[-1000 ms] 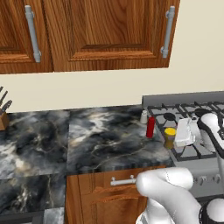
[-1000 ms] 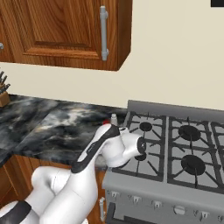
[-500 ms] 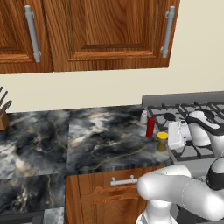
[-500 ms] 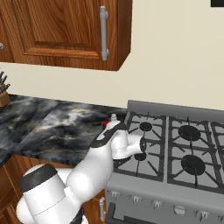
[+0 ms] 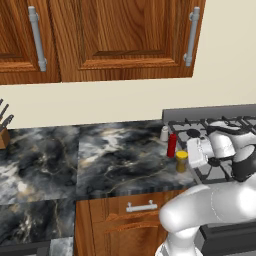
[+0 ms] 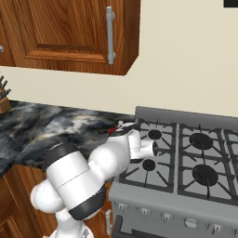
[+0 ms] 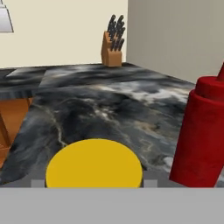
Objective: Collect the turmeric, ketchup, and shaker from the cabinet and place them next to the stove.
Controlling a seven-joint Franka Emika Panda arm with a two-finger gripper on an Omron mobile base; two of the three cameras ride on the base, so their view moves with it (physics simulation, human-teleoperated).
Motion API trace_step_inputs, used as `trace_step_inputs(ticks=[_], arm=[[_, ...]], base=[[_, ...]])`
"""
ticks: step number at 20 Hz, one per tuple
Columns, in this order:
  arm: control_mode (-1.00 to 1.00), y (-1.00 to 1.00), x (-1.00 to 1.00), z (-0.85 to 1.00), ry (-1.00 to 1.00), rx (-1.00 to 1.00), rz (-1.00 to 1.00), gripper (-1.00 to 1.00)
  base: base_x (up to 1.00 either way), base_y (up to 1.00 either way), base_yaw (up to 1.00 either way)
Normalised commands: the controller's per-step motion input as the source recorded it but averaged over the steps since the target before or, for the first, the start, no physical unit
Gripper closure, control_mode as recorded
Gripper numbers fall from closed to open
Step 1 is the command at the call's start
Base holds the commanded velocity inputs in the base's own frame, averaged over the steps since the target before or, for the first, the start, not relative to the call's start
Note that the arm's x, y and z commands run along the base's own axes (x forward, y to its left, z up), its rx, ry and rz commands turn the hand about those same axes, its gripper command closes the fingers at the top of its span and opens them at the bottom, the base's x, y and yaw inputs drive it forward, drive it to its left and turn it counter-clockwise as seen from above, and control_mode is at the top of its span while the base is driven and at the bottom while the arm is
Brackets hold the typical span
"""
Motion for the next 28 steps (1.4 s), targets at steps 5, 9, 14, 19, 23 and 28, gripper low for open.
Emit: trace_step_inputs(ticks=[5, 9, 14, 19, 23, 28], arm=[[-1.0, -0.02, 0.1, -0.31, 0.0, 0.0, 0.07, 1.0], [-1.0, -0.01, -0.04, -0.38, 0.0, 0.0, 0.05, -1.0], [-1.0, -0.12, -0.26, -0.05, -0.01, 0.0, 0.0, -1.0], [-1.0, -0.21, -0.32, 0.03, 0.0, 0.0, 0.0, -1.0], [-1.0, -0.11, -0.24, 0.32, 0.0, -0.01, 0.0, -1.0], [-1.0, 0.0, 0.0, 0.59, 0.0, -0.07, 0.0, -1.0]], base=[[0.0, 0.0, 0.0], [0.0, 0.0, 0.0], [0.0, 0.0, 0.0], [0.0, 0.0, 0.0], [0.0, 0.0, 0.0], [0.0, 0.0, 0.0]])
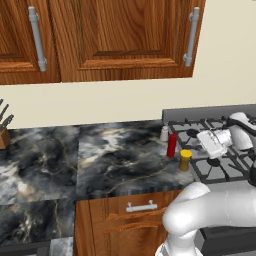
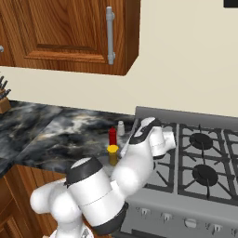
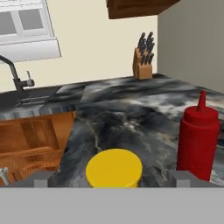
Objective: Collect the turmeric, ketchup, and shaker from the cabinet and place them next to the stove.
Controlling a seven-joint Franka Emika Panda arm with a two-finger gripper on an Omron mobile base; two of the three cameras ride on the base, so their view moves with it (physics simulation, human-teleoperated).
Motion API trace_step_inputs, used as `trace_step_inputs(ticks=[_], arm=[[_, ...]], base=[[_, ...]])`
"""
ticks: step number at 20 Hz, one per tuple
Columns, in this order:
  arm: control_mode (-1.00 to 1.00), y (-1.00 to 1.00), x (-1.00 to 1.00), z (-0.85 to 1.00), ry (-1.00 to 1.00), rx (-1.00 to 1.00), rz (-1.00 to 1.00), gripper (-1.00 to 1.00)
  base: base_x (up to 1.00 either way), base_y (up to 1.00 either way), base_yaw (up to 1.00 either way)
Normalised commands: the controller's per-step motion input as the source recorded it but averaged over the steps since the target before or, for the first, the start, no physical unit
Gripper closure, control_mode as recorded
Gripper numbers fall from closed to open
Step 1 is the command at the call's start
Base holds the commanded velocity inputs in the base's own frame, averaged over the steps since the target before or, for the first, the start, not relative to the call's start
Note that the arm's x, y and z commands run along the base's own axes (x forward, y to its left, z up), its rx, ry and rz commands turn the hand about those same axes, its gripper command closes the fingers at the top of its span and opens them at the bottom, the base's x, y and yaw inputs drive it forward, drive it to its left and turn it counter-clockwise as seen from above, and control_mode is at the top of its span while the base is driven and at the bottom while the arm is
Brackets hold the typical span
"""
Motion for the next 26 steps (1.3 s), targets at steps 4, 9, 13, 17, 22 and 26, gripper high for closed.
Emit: trace_step_inputs(ticks=[4, 9, 13, 17, 22, 26], arm=[[-1.0, -0.01, -0.11, 0.62, 0.0, -0.06, 0.0, -1.0], [-1.0, 0.0, -0.64, 0.53, 0.0, -0.03, -0.02, -1.0], [-1.0, 0.03, -0.93, 0.43, 0.0, 0.0, -0.09, -1.0], [-1.0, 0.19, -0.96, 0.35, 0.07, 0.0, -0.15, -1.0], [-1.0, 0.44, -0.81, 0.38, 0.06, -0.04, -0.11, -1.0], [-1.0, 0.71, -0.45, 0.58, 0.0, -0.14, -0.05, -1.0]], base=[[0.0, 0.0, 0.0], [0.0, 0.0, 0.0], [0.0, 0.0, 0.0], [0.0, 0.0, 0.0], [0.0, 0.0, 0.0], [0.0, 0.0, 0.0]])
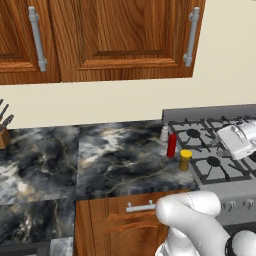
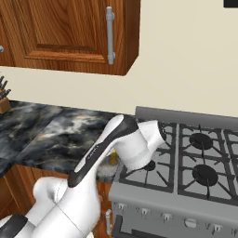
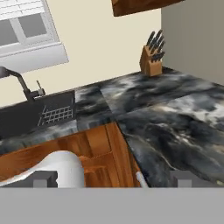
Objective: Collect the turmeric, ketchup, and shaker from the cabinet and place them next to the stove.
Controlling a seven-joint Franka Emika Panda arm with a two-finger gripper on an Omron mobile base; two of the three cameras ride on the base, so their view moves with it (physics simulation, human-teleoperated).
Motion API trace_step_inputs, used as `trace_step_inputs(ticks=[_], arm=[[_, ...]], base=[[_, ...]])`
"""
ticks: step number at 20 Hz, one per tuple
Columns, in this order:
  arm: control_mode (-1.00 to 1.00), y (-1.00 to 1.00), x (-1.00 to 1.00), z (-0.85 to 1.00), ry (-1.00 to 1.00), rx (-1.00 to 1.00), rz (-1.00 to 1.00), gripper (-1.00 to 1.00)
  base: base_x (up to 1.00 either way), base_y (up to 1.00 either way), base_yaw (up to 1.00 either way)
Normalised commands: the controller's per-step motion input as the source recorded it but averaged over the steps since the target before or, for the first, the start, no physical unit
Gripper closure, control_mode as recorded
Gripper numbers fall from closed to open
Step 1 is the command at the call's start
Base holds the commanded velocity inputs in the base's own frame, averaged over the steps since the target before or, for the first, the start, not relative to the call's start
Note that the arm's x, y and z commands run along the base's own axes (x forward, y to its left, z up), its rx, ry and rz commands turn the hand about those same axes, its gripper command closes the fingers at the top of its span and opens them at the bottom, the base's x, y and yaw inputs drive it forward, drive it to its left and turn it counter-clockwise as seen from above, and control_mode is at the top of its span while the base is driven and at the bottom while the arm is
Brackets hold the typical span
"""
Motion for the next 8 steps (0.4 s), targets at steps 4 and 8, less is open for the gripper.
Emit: trace_step_inputs(ticks=[4, 8], arm=[[-1.0, 0.71, -0.27, 0.6, 0.0, -0.17, -0.02, -1.0], [-1.0, 0.61, -0.21, 0.47, 0.0, -0.18, -0.02, -1.0]], base=[[0.0, 0.0, 0.0], [0.0, 0.0, 0.0]])
